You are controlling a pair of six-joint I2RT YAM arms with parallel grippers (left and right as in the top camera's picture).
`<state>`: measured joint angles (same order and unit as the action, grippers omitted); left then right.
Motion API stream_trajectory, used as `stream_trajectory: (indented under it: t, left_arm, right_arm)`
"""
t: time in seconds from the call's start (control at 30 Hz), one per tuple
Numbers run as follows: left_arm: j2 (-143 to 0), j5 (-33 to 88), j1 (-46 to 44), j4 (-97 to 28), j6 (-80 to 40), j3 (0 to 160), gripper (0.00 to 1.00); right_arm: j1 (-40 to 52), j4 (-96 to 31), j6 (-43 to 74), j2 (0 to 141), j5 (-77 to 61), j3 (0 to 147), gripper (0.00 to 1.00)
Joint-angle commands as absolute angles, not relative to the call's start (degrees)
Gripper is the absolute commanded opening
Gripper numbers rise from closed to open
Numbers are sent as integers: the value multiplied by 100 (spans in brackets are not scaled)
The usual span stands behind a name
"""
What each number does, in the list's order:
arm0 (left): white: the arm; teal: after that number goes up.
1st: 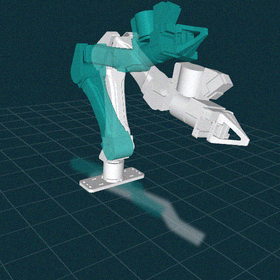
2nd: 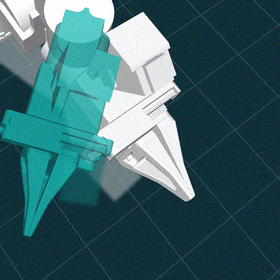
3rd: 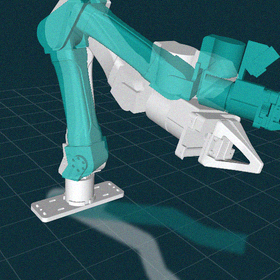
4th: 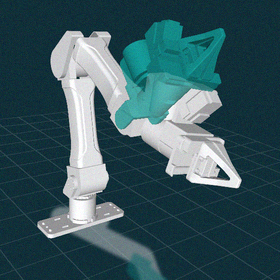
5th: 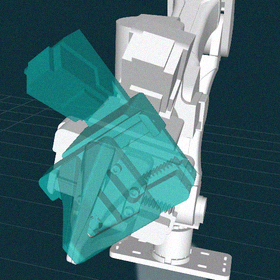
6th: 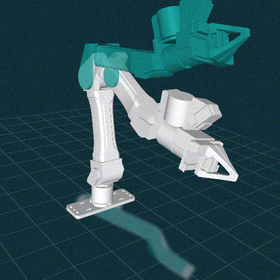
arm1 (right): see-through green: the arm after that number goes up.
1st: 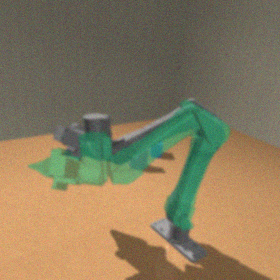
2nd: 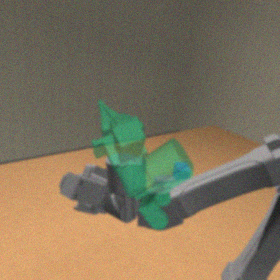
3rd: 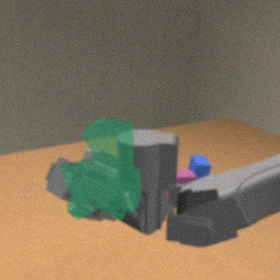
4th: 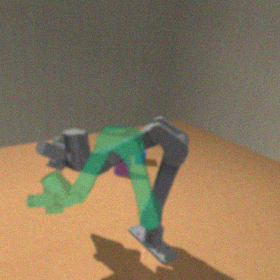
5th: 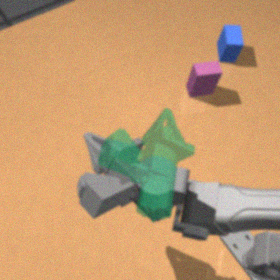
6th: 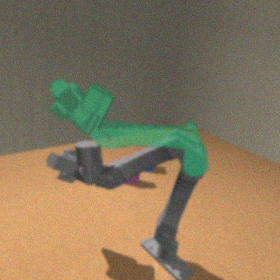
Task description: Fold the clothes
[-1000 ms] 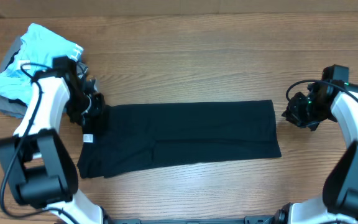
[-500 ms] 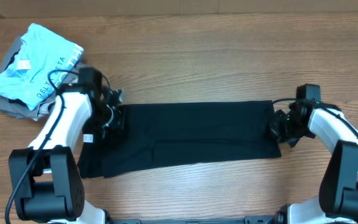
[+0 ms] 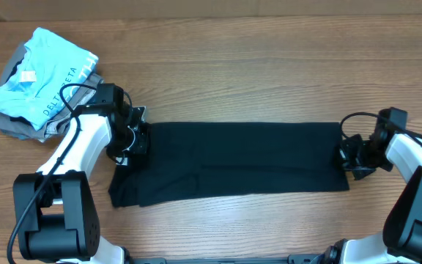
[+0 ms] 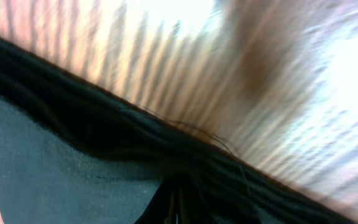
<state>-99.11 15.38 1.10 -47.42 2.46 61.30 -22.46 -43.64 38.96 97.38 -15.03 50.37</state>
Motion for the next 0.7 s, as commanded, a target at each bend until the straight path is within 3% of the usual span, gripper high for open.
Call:
stream_trajectory:
  t: [0.0,0.07,0.17,0.67]
  left_arm:
    - [-9911,1551,40,-4493,38,5959,10]
    - [-9911,1553,-32,-4130,-51,5763,4]
    - [-9935,1549,-143,-3328,-244,5304,4]
    - [-10541,281,10,-1323,-1046,5229,4]
  right_arm:
    - [-2491,-4512,4053,10060,-526,4772,4]
    - [-2526,-4560,4051,9983,-803,4831,4]
    - [-2536,-4576,3682,9749,-1264,5015,4]
    - [-2497,-5422,2058,8068,-1621,5634,27]
